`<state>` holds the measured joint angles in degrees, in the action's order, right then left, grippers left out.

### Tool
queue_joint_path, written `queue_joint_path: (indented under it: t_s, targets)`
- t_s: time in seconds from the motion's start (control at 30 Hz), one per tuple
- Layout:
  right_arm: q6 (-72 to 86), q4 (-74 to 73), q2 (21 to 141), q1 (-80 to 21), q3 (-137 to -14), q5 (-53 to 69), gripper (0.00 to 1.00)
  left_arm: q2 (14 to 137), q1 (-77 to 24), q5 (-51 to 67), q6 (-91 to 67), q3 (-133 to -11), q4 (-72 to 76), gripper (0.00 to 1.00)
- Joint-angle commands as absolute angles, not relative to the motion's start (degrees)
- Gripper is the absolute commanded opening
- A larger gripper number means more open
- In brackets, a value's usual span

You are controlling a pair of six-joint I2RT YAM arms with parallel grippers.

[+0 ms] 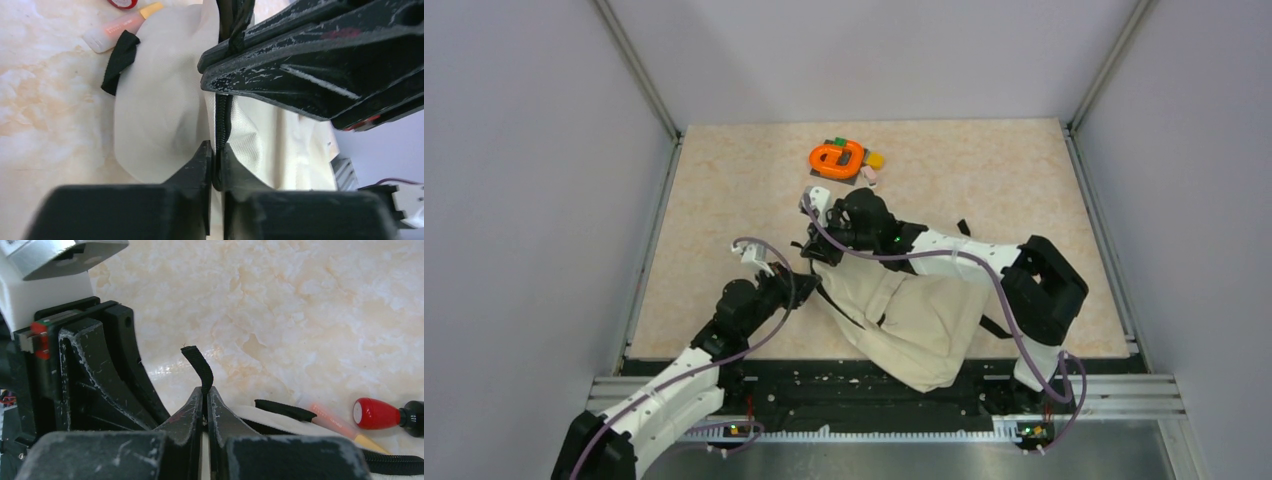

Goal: Pack the student bag
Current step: Zip the student bag at the center of the board.

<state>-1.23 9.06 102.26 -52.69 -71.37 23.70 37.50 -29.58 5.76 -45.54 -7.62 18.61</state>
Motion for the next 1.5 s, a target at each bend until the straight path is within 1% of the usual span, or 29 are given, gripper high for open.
queue_joint_path:
  t_s: [0.0,0.13,0.23,0.5,0.7,1.0,1.17,1.2,1.23,1.27,1.3,1.33,1.37,1.4,1.47]
  targets:
    - [-0.51,14.90,98.24,-52.41,-71.57,21.82,0.00,37.69,-29.52,4.84,-46.02,-6.51,24.55,0.00]
    - [-0.64,15.47,98.98,-52.36,-71.50,12.71,0.00,35.05,-29.49,3.69,-45.69,-6.44,19.17,0.00]
    - [-1.39,17.13,99.35,-52.24,-71.29,8.42,0.00,31.98,-29.52,2.00,-45.67,-6.33,13.08,0.00]
    - [1.28,18.96,101.93,-50.08,-72.85,4.51,0.00,24.92,-29.49,0.56,-47.19,-6.87,1.99,0.00]
    - [3.71,18.84,100.85,-47.50,-70.25,-1.77,0.00,21.57,-29.53,-1.59,-49.28,-7.92,-6.74,0.00]
    - [6.06,20.08,99.39,-42.90,-66.88,-5.66,0.00,18.68,-29.54,-0.27,-51.84,-10.42,-15.82,0.00]
    - [6.16,21.98,98.47,-41.93,-64.88,-2.84,0.00,18.23,-29.59,3.82,-50.54,-12.32,-16.87,0.01]
    - [6.19,22.30,98.12,-41.92,-64.45,-1.52,0.00,18.49,-29.55,3.82,-49.46,-13.48,-16.83,0.09]
    - [6.32,22.52,97.76,-41.92,-64.17,-0.49,0.00,18.91,-29.53,3.16,-48.23,-14.82,-16.62,0.20]
    - [6.51,22.73,97.34,-41.92,-63.80,1.20,0.00,19.54,-29.49,2.35,-46.95,-15.98,-15.67,0.34]
    - [6.77,22.88,96.96,-41.92,-63.54,3.04,0.00,20.36,-29.50,1.61,-45.63,-17.38,-14.31,0.50]
    - [7.03,22.93,96.68,-41.95,-63.25,4.26,0.00,21.47,-29.53,0.76,-44.14,-19.04,-13.26,0.62]
    - [7.42,22.94,96.30,-41.93,-63.13,5.56,0.00,23.25,-29.51,-1.14,-42.79,-20.91,-12.51,0.71]
    - [7.80,22.90,96.04,-41.92,-62.99,6.65,0.00,25.59,-29.48,-2.50,-41.65,-23.08,-12.14,0.76]
    - [8.36,22.92,95.51,-41.92,-62.58,8.68,0.00,31.60,-29.44,-3.93,-38.82,-27.77,-11.57,0.80]
